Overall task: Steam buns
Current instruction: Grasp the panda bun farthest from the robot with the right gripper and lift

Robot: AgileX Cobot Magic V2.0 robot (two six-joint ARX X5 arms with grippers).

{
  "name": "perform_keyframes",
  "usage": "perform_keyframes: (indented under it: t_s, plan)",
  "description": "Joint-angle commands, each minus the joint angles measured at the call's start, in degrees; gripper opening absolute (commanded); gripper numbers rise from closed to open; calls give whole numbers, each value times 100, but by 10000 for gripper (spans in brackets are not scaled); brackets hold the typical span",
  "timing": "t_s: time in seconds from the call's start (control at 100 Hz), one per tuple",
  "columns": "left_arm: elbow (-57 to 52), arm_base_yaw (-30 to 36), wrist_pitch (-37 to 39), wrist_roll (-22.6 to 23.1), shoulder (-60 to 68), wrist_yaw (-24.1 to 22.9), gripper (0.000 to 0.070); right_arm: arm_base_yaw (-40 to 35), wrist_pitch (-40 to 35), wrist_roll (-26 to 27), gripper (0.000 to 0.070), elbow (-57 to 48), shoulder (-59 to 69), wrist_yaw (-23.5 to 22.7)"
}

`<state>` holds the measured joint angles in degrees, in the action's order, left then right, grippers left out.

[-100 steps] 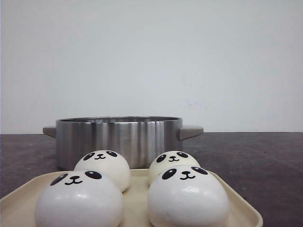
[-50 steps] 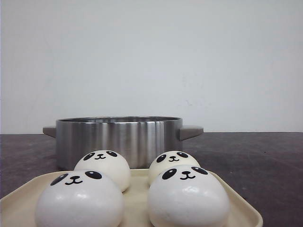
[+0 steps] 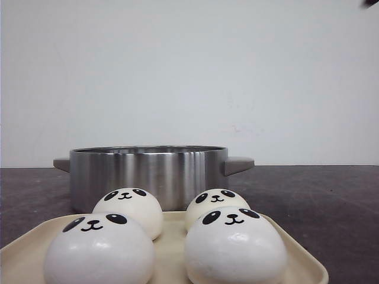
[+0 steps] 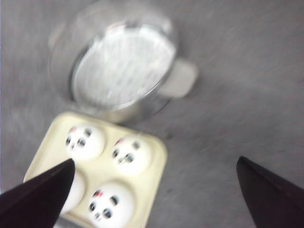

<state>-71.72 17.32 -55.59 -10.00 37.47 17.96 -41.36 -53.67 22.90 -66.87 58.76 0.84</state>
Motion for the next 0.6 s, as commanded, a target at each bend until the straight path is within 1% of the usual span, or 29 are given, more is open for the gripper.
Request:
perform_keyframes:
  t_s: [0.0,0.1,0.17,0.22,0.4,0.59]
  plan:
    - [11,76,85,4,26,-17,545,-496,142,468,700,-68,448,109]
    - [94,192,74,7,26,-17,545,-791,315,682,696,-70,1176,98]
    - [96,264,83,9,22,-17,545,-870,337,837,615,-70,1720,4]
    - [96,302,79,9,-20,-17,545,-874,339,866,583,-70,2103,-92]
    - [96,369,87,35,-205,-17,545,-791,490,837,585,-70,3259,-146]
    - [96,372,72,59,-372,-22,546,-647,868,839,584,-70,3921,-302]
